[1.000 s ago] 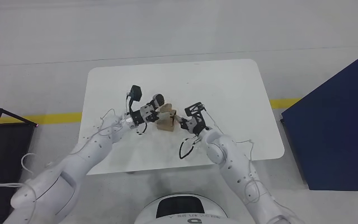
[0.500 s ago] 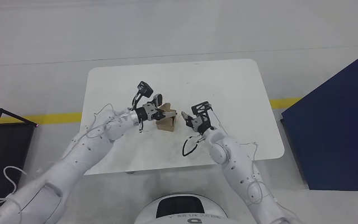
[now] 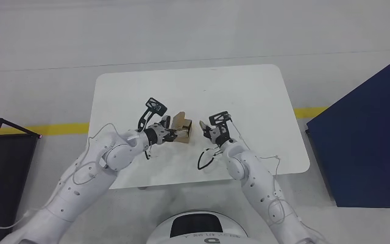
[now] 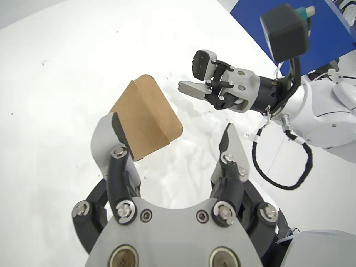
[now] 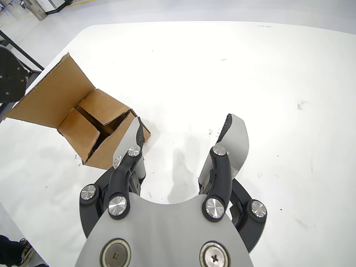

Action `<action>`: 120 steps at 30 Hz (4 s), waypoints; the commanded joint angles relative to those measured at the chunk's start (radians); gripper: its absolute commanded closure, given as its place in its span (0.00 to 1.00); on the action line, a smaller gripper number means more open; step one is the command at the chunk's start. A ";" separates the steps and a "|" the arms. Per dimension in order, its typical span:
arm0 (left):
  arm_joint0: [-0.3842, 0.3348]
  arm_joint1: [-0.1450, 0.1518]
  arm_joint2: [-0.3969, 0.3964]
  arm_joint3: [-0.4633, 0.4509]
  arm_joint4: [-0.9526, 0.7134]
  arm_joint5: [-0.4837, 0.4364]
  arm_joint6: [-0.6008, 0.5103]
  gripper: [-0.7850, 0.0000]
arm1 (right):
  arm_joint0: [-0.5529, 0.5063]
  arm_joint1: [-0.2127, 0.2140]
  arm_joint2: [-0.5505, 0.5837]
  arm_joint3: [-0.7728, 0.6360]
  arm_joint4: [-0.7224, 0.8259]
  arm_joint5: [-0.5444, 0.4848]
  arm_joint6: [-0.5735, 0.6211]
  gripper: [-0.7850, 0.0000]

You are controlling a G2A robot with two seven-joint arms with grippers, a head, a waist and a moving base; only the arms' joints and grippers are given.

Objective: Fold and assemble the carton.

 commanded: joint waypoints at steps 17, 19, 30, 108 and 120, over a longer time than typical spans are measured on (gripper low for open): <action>-0.080 -0.038 0.038 0.116 -0.037 -0.044 0.017 0.27 | 0.003 0.003 -0.005 0.011 -0.003 0.005 -0.025 0.53; -0.085 -0.042 0.041 0.120 -0.035 -0.042 0.017 0.27 | 0.005 0.003 -0.008 0.011 -0.006 0.006 -0.024 0.53; -0.118 -0.062 0.066 0.165 -0.023 -0.028 -0.013 0.60 | 0.009 0.003 -0.014 0.015 -0.002 0.006 -0.025 0.00; -0.067 -0.079 -0.109 0.336 -0.099 -0.256 0.156 1.00 | 0.009 0.003 -0.014 0.015 -0.002 0.006 -0.025 0.00; -0.126 -0.102 -0.069 0.428 -0.087 -0.288 0.183 1.00 | 0.009 0.003 -0.014 0.015 -0.002 0.006 -0.025 0.00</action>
